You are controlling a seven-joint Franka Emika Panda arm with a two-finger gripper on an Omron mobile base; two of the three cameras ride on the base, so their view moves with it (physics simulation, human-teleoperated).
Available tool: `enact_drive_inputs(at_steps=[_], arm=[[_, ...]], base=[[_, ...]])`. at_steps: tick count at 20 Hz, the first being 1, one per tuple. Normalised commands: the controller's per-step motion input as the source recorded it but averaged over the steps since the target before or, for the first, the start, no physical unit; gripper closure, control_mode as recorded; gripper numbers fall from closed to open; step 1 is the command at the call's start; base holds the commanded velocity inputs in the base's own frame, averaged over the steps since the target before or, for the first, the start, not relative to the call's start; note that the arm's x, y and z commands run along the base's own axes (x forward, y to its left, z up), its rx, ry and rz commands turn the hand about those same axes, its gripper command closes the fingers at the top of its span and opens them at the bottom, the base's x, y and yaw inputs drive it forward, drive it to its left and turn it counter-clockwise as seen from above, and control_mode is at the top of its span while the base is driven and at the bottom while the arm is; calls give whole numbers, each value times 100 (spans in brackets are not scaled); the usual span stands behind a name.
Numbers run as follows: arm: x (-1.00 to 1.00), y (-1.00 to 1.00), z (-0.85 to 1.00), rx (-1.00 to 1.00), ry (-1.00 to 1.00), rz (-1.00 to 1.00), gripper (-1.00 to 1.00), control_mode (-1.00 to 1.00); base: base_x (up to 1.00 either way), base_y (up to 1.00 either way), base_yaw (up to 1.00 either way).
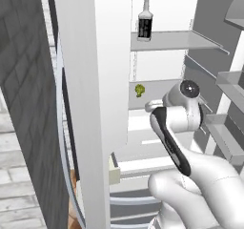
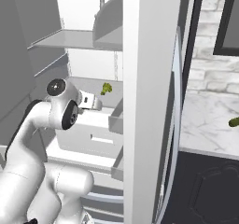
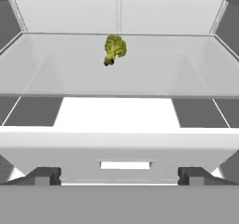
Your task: Place the liquor on the top shelf of the fridge to keep it out of children's reach, and place the broccoli and cucumber on lower shelves for easy access.
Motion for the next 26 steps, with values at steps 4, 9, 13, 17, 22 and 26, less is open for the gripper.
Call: enact_drive_inputs(at_steps=[4, 9, 13, 17, 22, 26], arm=[[-72, 0, 39, 0, 0, 0, -100, -100], [-70, 0, 47, 0, 0, 0, -100, -100], [-65, 0, 47, 0, 0, 0, -100, -100], [-63, 0, 43, 0, 0, 0, -100, -100], [-59, 0, 30, 0, 0, 0, -100, -100], [-48, 0, 26, 0, 0, 0, -100, -100]], base=[[0, 0, 0], [0, 0, 0], [0, 0, 0], [0, 0, 0], [0, 0, 0], [0, 0, 0]])
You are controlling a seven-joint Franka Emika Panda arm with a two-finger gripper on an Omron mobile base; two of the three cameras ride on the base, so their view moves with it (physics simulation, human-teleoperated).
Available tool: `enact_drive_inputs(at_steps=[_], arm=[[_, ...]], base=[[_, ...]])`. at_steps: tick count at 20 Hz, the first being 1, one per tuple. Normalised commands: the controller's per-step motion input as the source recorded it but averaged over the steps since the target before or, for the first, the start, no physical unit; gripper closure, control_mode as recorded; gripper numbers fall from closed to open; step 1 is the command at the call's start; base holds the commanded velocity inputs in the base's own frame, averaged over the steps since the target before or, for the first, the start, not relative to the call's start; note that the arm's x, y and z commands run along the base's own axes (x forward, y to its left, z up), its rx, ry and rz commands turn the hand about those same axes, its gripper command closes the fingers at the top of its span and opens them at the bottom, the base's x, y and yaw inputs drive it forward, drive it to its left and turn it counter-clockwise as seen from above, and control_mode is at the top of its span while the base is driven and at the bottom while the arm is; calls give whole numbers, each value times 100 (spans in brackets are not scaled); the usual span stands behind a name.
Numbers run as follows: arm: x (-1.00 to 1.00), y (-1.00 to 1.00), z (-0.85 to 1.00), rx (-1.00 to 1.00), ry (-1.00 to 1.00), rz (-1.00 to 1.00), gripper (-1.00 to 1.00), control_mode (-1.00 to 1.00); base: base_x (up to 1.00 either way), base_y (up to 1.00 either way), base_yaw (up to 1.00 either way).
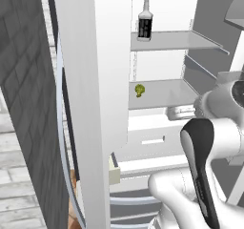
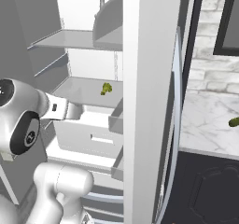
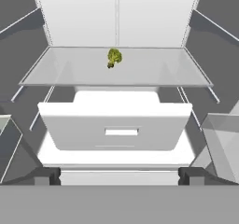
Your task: Place the liquor on the top shelf of the fridge to keep it out of children's reach, and place the broccoli and cucumber on lower shelves for easy access.
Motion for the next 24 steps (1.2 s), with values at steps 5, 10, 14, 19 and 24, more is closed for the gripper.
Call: enact_drive_inputs(at_steps=[5, 10, 14, 19, 24], arm=[[-47, 0, 28, 0, 0, 0, -100, -100], [-40, 0, 9, 0, 0, 0, -100, -100], [-12, 0, 0, 0, 0, 0, -100, 100], [0, 0, 0, 0, 0, 0, -100, 100], [0, 0, 0, 0, 0, 0, -100, 100]], base=[[0, 0, 0], [0, 0, 0], [-51, 0, 0], [-92, -9, 0], [-97, -16, 0]])
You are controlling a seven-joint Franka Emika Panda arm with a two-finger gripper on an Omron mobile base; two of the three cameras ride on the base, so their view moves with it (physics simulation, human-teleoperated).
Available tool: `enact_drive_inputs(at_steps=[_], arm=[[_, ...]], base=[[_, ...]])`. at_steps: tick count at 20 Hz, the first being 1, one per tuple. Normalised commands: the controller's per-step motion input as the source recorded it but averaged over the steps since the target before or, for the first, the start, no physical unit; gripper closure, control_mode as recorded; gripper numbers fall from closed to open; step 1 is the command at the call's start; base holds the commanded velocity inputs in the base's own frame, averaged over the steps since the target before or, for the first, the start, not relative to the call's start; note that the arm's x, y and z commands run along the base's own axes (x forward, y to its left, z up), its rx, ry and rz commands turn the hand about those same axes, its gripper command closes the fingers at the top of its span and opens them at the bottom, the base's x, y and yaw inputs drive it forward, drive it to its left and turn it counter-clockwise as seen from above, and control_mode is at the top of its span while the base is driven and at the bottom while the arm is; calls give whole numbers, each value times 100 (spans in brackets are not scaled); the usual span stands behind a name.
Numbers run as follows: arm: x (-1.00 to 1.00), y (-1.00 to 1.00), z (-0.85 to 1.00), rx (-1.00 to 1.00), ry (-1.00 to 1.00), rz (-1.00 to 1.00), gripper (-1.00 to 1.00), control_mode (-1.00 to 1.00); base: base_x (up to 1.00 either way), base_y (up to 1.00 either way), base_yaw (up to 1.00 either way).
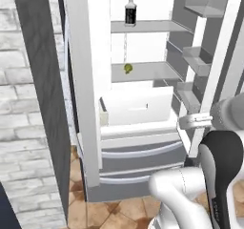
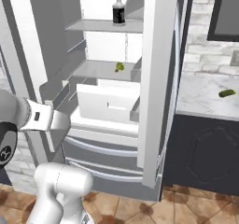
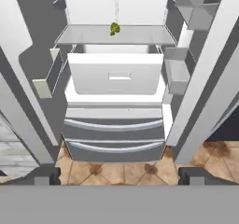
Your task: Place the liquor on the top shelf of the fridge to keep it out of children's reach, and place the broccoli and cucumber on lower shelves for easy access.
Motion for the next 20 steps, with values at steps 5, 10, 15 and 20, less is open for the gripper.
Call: enact_drive_inputs(at_steps=[5, 10, 15, 20], arm=[[0, 0, 0, 0, 0, 0, -100, 100], [0, 0, 0, 0, 0, 0, -100, 100], [0, 0, 0, 0, 0, 0, -100, 100], [0, 0, 0, 0, 0, 0, -100, 100]], base=[[-69, -24, 0], [-15, -54, -6], [0, -81, -4], [0, -89, -5]])
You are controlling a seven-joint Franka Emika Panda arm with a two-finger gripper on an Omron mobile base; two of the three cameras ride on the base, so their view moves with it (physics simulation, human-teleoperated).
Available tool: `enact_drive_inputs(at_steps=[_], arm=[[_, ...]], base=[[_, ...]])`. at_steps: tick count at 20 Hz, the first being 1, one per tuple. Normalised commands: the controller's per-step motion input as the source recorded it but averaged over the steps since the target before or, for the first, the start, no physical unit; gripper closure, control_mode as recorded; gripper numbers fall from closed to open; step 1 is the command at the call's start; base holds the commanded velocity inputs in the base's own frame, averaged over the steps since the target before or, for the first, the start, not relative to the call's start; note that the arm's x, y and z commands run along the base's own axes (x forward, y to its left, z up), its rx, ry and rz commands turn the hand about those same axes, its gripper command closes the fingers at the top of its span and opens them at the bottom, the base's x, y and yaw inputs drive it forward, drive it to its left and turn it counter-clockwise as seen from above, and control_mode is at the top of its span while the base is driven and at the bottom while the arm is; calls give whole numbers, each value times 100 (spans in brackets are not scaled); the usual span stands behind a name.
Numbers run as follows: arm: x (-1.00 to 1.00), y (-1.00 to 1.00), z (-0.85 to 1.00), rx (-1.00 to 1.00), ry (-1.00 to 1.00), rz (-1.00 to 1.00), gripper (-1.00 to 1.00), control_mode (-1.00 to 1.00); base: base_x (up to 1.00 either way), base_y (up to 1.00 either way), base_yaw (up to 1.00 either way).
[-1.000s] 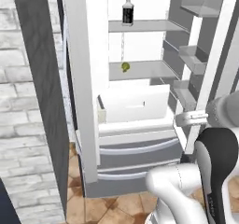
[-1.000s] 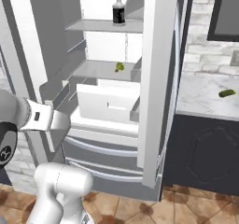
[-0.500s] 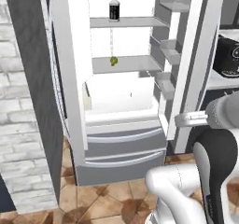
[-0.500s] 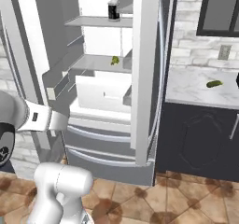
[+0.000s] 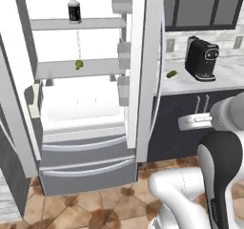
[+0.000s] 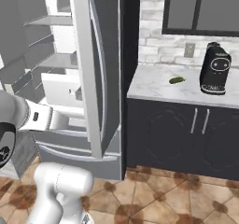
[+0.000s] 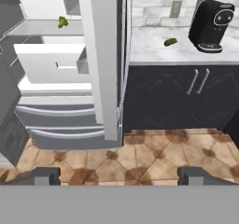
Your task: Place the liquor on the top shelf of the fridge to keep it out of children's reach, and place the broccoli and cucumber on lower shelves for easy access.
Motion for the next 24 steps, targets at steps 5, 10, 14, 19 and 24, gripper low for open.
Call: enact_drive_inputs(at_steps=[5, 10, 14, 19, 24], arm=[[0, 0, 0, 0, 0, 0, -100, 100], [0, 0, 0, 0, 0, 0, -100, 100], [0, 0, 0, 0, 0, 0, -100, 100], [0, 0, 0, 0, 0, 0, -100, 100], [0, 0, 0, 0, 0, 0, -100, 100]], base=[[2, -93, -5], [9, -92, -2], [18, -81, 0], [35, -45, 0], [61, -3, 0]])
